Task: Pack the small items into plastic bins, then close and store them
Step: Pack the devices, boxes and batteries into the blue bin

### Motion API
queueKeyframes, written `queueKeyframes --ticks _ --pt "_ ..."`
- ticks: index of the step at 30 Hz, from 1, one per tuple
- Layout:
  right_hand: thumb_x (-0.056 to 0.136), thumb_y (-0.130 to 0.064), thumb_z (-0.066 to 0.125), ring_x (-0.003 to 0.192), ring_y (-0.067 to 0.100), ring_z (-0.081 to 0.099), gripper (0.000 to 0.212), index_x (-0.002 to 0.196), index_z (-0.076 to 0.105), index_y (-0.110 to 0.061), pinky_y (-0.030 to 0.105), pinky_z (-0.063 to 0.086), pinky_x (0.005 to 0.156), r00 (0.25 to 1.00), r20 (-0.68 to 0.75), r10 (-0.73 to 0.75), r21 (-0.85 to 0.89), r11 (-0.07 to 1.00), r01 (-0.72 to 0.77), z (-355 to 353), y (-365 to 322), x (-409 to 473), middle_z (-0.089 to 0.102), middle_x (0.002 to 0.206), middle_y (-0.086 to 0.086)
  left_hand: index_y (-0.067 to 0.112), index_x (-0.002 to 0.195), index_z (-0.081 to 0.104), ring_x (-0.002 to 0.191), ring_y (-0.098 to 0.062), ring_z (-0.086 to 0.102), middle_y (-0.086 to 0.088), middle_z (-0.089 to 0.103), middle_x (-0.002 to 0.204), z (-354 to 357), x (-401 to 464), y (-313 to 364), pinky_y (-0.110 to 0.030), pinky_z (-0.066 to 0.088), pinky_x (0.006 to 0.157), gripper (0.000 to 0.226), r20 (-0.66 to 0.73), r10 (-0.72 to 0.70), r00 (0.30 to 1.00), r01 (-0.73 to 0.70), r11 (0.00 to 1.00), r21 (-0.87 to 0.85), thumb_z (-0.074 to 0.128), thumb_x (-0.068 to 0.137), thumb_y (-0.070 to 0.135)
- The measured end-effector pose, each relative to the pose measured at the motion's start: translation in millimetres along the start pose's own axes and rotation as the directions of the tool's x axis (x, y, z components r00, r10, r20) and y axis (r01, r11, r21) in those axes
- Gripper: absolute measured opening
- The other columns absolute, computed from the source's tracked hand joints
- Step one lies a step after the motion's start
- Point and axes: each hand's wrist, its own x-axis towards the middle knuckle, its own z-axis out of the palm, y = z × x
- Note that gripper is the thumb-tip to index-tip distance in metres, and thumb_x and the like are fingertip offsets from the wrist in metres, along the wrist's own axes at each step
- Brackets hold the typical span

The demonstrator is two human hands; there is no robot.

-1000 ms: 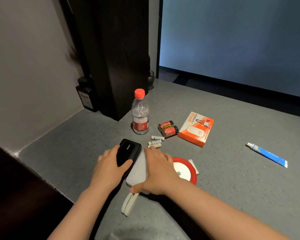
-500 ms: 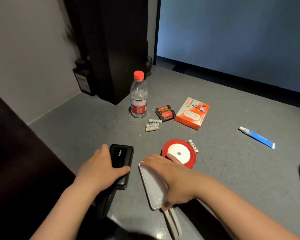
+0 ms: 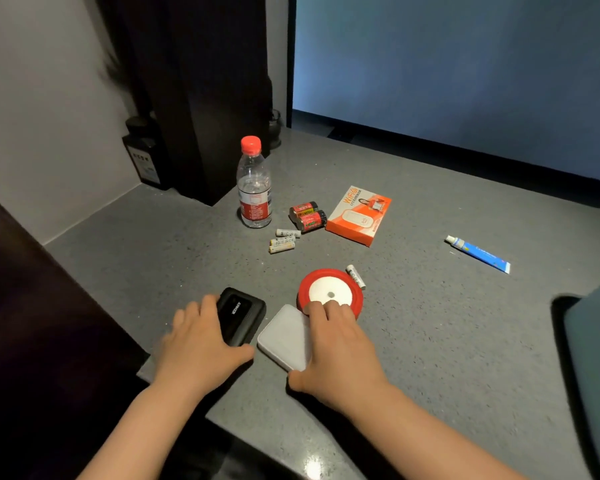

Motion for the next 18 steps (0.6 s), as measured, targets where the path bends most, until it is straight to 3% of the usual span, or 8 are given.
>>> queueKeyframes --ticks 4,8,14,18 --pt "0.068 -0.042 0.075 0.107 0.020 0.034 0.069 0.121 0.037 -0.020 0.027 0.034 0.076 0.998 0.013 -0.060 -0.033 0.998 0.061 0.2 4.7 -13.3 0.036 0.118 0.001 0.028 0.119 0.034 0.109 -0.021 0.039 0.001 0.047 0.114 9.5 -4.9 7.1 -0.038 0.042 0.082 0.078 -0.059 0.021 0.998 -0.020 1.000 0.008 0.069 0.056 0.059" --pt "0.063 -0.047 0.078 0.109 0.020 0.032 0.082 0.126 0.032 -0.022 0.030 0.036 0.091 1.000 0.014 0.023 0.050 0.998 -0.024 -0.8 16.6 -26.3 0.033 0.121 0.001 0.030 0.118 0.043 0.108 -0.020 0.041 0.003 0.051 0.111 11.4 -6.4 10.2 -0.035 0.039 0.075 0.082 -0.067 0.000 0.998 -0.007 0.996 -0.094 0.078 0.047 0.050" --pt "0.057 -0.051 0.079 0.111 0.019 0.039 0.078 0.121 0.046 -0.022 0.027 0.038 0.089 0.979 0.150 0.140 0.025 0.989 -0.145 -20.5 54.7 -48.3 0.049 0.117 -0.002 0.034 0.115 0.050 0.100 -0.012 0.041 0.010 0.054 0.105 9.1 -23.0 39.2 -0.032 0.041 0.073 0.081 -0.070 0.037 0.997 -0.053 0.969 -0.242 0.083 0.042 0.040" --pt "0.052 -0.050 0.085 0.107 0.018 0.039 0.075 0.116 0.055 -0.024 0.027 0.042 0.090 0.961 0.112 0.252 0.083 0.962 -0.261 -52.1 84.3 -70.6 0.049 0.110 -0.002 0.050 0.104 0.046 0.094 -0.010 0.047 0.024 0.051 0.093 8.4 -25.9 75.1 -0.029 0.039 0.061 0.081 -0.119 0.151 0.981 -0.179 0.940 -0.291 0.075 0.028 0.056"
